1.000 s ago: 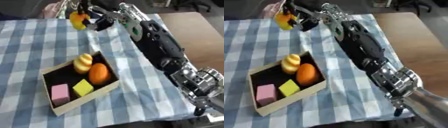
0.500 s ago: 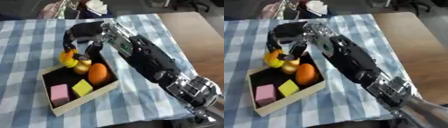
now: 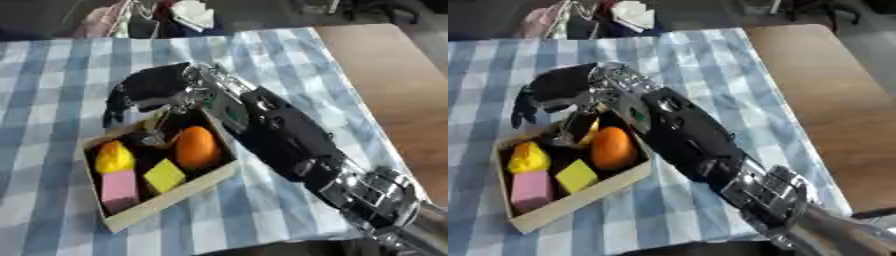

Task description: Pick up objects on the table and place them in the box.

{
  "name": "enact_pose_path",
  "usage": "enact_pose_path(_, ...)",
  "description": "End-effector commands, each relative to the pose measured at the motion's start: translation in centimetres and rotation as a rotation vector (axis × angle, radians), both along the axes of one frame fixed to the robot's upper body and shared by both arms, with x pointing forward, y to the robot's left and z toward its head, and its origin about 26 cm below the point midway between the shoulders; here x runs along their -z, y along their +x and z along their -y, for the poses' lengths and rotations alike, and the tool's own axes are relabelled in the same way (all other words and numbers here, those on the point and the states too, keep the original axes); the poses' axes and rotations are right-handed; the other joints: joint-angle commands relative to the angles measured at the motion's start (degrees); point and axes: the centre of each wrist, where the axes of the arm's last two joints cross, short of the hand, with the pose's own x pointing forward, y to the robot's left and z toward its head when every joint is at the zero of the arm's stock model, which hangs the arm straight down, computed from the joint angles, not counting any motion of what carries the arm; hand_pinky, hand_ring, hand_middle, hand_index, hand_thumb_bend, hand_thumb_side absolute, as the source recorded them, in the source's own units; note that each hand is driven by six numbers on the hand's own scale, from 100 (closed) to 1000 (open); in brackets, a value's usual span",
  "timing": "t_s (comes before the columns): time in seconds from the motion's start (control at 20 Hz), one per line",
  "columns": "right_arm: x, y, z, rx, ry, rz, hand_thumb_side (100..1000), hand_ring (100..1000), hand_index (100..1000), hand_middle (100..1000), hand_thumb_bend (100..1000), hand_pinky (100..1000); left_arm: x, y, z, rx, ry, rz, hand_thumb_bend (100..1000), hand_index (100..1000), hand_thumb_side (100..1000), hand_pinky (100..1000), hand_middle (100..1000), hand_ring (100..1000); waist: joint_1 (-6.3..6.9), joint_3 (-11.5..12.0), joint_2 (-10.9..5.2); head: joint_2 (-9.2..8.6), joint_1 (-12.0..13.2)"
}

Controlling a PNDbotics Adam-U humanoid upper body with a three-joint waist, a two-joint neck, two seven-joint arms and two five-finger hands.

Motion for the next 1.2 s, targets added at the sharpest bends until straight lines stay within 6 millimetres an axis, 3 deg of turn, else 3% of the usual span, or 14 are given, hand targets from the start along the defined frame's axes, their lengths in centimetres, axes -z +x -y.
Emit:
enact_pose_path(0.05, -2.5, 0.2, 1.0, -0.031, -0.08, 0.087, 300, 779, 900, 708, 100, 828, -0.4, 0.0, -0.3, -0.004, 0.016, 0.016, 201, 734, 612, 630, 507, 481, -0.44, -0.33, -0.63, 0.26, 0.35)
enact_pose_path(0.25, -4.7, 0.2, 4.0, 0.035, -0.006, 0.135, 188, 776, 902, 712, 100, 830, -0.3, -0.1, -0.5, -0.012, 0.016, 0.014, 198, 734, 614, 631, 507, 480, -0.57, -1.07, -0.68, 0.26, 0.94)
enact_pose_path(0.4, -6.4, -0.3, 7.5, 0.114, 0.154, 0.149, 116, 763, 895, 703, 100, 827, -0.2, -0.2, -0.6, -0.021, 0.014, 0.012, 197, 734, 614, 630, 507, 480, -0.64, -1.9, -0.69, 0.26, 1.52)
enact_pose_path(0.65, -7.8, -2.2, 12.9, 0.244, 0.501, 0.145, 100, 740, 879, 700, 100, 822, 0.0, -0.3, -0.7, -0.029, 0.011, 0.01, 194, 734, 616, 630, 507, 480, -0.71, -3.51, -0.68, 0.26, 2.5)
enact_pose_path(0.85, -6.4, -4.1, 16.0, 0.344, 0.817, 0.062, 189, 726, 859, 689, 100, 819, 0.1, -0.3, -0.6, -0.028, 0.005, 0.01, 191, 734, 617, 630, 508, 480, -0.71, -4.35, -0.65, 0.26, 3.26)
enact_pose_path(1.2, -1.6, -6.8, 19.2, 0.497, 1.272, -0.105, 409, 704, 831, 700, 100, 804, 0.6, -0.4, -0.3, -0.022, -0.013, 0.003, 187, 736, 620, 632, 515, 484, -0.66, -5.3, -0.47, 0.26, 5.66)
